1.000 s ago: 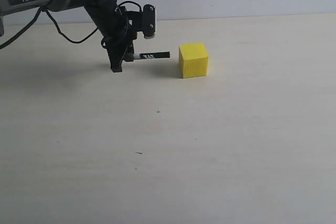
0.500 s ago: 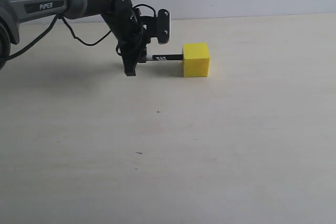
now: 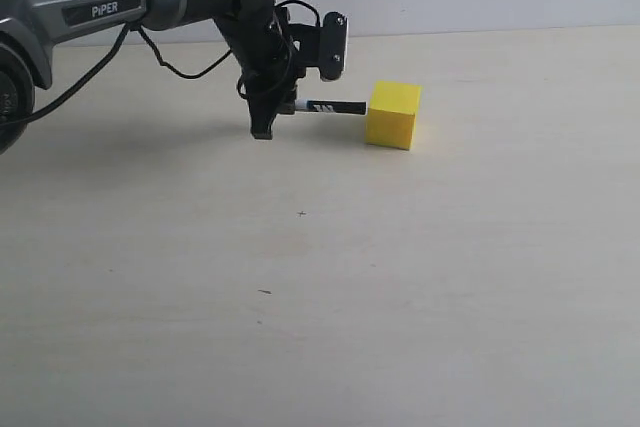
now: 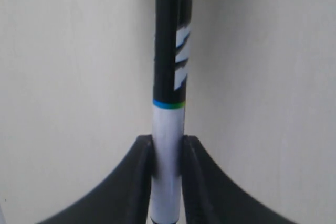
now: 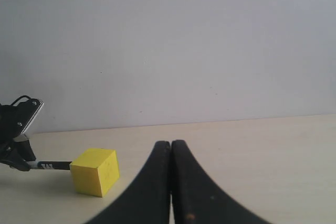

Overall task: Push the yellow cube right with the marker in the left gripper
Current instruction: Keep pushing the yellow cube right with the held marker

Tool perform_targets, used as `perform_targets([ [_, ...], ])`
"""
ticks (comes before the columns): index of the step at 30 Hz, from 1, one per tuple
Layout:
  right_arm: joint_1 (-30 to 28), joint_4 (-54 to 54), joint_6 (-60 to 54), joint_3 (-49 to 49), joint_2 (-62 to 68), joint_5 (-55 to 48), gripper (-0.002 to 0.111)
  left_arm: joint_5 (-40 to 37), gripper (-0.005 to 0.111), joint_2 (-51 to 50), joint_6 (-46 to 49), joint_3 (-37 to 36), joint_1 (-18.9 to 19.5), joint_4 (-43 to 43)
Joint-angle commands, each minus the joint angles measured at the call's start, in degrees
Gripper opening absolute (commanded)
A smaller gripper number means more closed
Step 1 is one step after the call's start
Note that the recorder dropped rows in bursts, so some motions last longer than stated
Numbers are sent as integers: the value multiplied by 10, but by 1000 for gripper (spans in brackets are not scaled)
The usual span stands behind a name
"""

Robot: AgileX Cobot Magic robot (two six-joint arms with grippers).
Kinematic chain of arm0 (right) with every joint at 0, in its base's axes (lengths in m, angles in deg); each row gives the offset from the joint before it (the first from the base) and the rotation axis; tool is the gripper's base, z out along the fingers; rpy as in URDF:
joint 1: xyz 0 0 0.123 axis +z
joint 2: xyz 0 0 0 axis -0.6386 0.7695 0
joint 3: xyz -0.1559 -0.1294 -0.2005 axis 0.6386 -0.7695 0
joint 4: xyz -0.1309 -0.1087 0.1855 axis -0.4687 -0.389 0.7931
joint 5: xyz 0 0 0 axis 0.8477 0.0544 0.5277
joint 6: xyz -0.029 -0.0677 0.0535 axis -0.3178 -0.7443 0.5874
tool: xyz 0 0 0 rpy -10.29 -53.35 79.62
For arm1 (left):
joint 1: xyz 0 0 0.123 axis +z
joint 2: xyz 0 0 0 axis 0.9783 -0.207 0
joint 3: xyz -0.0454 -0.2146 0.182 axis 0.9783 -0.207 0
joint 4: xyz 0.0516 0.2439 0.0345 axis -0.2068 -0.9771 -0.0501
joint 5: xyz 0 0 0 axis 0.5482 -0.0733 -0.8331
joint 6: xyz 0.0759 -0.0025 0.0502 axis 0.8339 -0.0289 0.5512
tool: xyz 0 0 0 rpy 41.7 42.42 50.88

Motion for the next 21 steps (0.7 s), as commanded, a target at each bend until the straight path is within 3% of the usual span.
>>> perform_targets([
  [1,-2,-2,-1,-3,-4,1,0,-10,0,1,-2,4,-6,3],
  [10,-2,-2,-1,-3,-4,1,0,-24,0,1,-2,4,-13,3],
  [21,-2,-2,-1,-3,-4,1,0,-23,0,1,-2,4,14,-21],
])
